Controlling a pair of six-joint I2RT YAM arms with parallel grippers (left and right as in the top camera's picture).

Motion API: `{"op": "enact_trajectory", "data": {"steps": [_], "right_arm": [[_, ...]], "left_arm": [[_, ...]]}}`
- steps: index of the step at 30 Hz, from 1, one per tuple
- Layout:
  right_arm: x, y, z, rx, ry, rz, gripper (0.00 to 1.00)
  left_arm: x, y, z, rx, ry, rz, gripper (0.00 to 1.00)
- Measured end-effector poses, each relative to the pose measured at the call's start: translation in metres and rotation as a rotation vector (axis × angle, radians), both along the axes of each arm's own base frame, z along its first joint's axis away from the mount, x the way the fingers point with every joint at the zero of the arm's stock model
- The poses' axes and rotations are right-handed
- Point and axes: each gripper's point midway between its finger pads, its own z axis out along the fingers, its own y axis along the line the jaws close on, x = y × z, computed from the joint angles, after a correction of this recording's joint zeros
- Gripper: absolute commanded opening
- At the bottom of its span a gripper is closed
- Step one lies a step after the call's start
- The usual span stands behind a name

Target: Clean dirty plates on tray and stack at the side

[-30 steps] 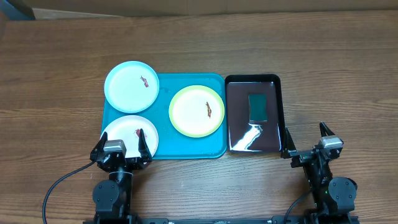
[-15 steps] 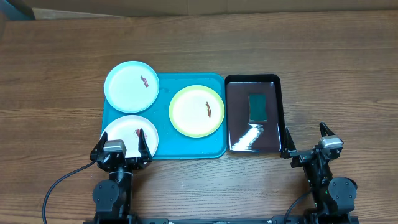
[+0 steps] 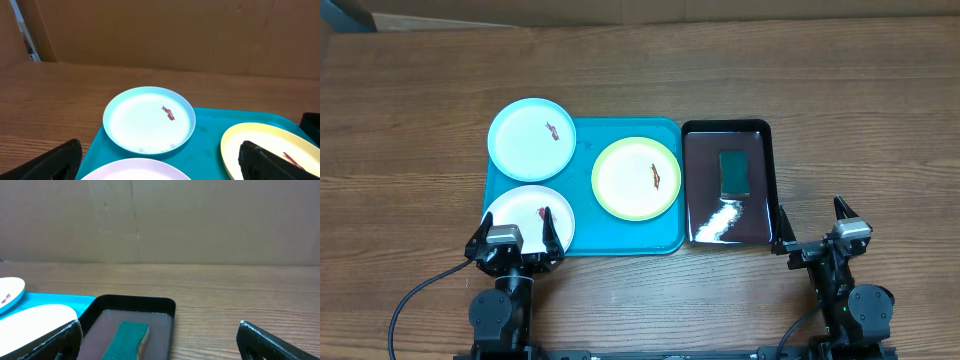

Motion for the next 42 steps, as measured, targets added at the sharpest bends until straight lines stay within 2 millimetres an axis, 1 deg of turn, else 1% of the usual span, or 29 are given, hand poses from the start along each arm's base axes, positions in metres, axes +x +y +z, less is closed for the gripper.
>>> {"op": "enact_trajectory", "data": {"steps": [24,26,29,31,34,35,37,40,42], "right_arm": [[0.000,0.000,0.000,0.000,0.000,0.000,1.00],[0.000,0.000,0.000,0.000,0.000,-0.001,1.00],[0.000,0.000,0.000,0.000,0.000,0.000,1.00],[0.000,0.000,0.000,0.000,0.000,-0.001,1.00],[0.000,0.000,0.000,0.000,0.000,0.000,1.00],[0.000,0.000,0.000,0.000,0.000,0.000,1.00],[0.000,0.000,0.000,0.000,0.000,0.000,1.00],[0.000,0.000,0.000,0.000,0.000,0.000,1.00],[0.000,0.000,0.001,-0.001,-0.002,-0.001,1.00]], "left_arm": [[0.000,0.000,0.000,0.000,0.000,0.000,1.00],[0.000,0.001,0.004,0.005,-0.018,0.006,1.00],[0.001,0.002,0.019,0.008,-0.077,0.009,1.00],[0.001,-0.003,0.020,0.007,-0.080,-0.017,1.00],[-0.002,-0.011,0.014,0.001,-0.022,-0.065,1.00],[-0.004,-0.013,0.016,-0.003,-0.002,-0.074,1.00],[-0.011,-0.015,0.026,-0.008,0.042,-0.087,1.00],[-0.023,-0.016,0.071,-0.010,0.056,-0.096,1.00],[-0.030,-0.018,0.109,-0.008,0.076,-0.103,1.00]]}}
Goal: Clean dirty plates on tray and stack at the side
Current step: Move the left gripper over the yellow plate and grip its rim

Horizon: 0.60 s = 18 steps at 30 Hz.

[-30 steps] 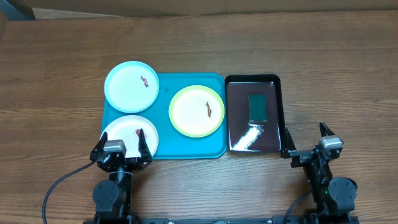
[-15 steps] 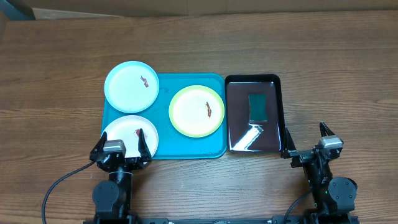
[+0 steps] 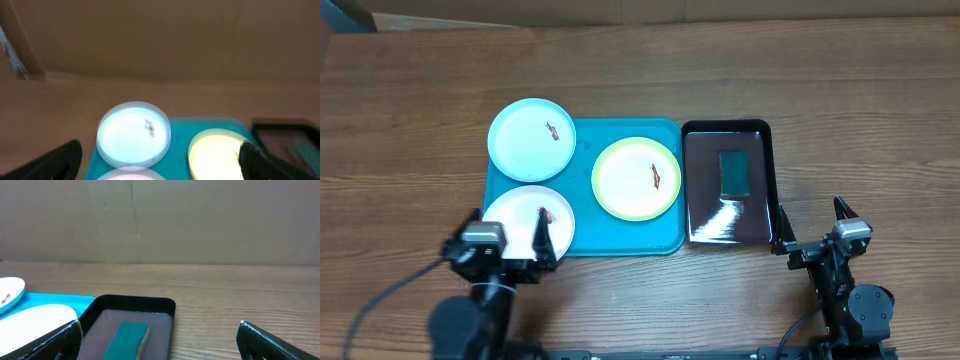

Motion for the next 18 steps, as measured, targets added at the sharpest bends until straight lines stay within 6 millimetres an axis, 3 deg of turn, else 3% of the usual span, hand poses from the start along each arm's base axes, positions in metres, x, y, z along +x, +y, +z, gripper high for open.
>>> {"op": "enact_trajectory", "data": {"steps": [5,10,13,16,18], "right_arm": [[0.000,0.000,0.000,0.001,0.001,0.000,1.00],[0.000,0.000,0.000,0.001,0.001,0.000,1.00],[0.000,0.000,0.000,0.001,0.001,0.001,1.00],[0.000,0.000,0.000,0.001,0.001,0.000,1.00],[0.000,0.000,0.000,0.001,0.001,0.000,1.00]], "left_arm": [[-0.006,-0.006,0.052,0.011,0.340,-0.040,1.00],[0.022,-0.013,0.076,-0.008,0.616,-0.081,1.00],[0.046,-0.019,0.073,-0.030,0.721,-0.112,1.00],[0.064,-0.029,0.056,-0.066,0.823,-0.158,1.00],[0.069,-0.032,0.040,-0.087,0.899,-0.174,0.89]]}}
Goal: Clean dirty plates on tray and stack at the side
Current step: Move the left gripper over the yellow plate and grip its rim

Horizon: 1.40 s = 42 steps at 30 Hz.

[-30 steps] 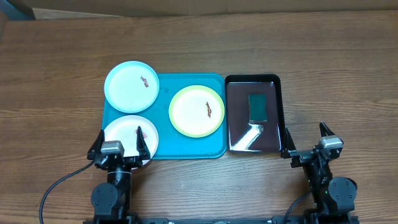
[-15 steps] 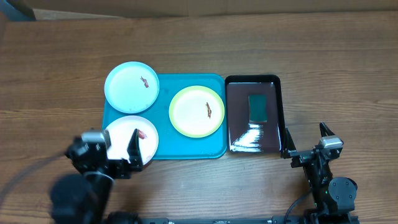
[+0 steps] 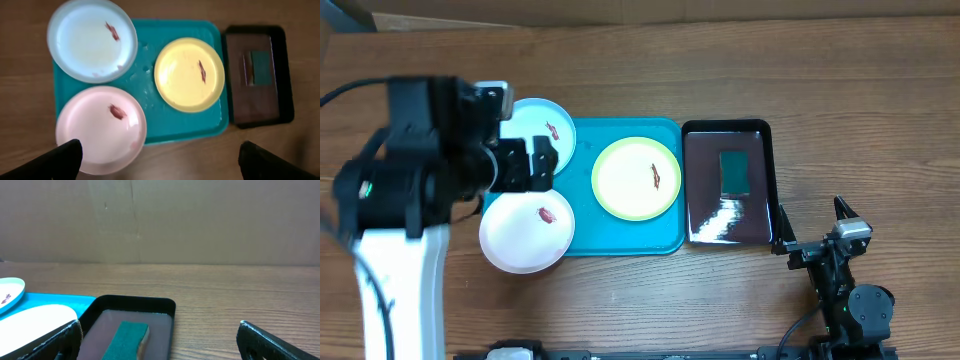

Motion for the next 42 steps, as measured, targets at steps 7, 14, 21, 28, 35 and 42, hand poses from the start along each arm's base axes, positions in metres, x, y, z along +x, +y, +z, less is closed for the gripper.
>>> {"op": "enact_trajectory", "data": {"steps": [7,14,21,28,35,42], "right_arm": [[0.000,0.000,0.000,0.000,0.000,0.000,1.00],[0.000,0.000,0.000,0.000,0.000,0.000,1.00],[0.000,0.000,0.000,0.000,-0.001,0.000,1.00],[0.000,0.000,0.000,0.000,0.000,0.001,1.00],[0.000,0.000,0.000,0.000,0.000,0.000,1.00],[0.000,0.000,0.000,0.000,-0.001,0.000,1.00]], "left_arm": [[0.017,-0.005,-0.048,-0.043,0.220,0.027,0.64],[0.030,-0.006,-0.091,-0.056,0.393,0.060,0.04],[0.042,-0.019,-0.126,-0.046,0.450,0.027,0.07],[0.042,-0.033,-0.163,-0.037,0.461,-0.013,0.10],[0.050,-0.036,-0.178,-0.044,0.435,0.001,0.10],[0.054,-0.036,-0.178,-0.047,0.417,0.005,0.10]]}}
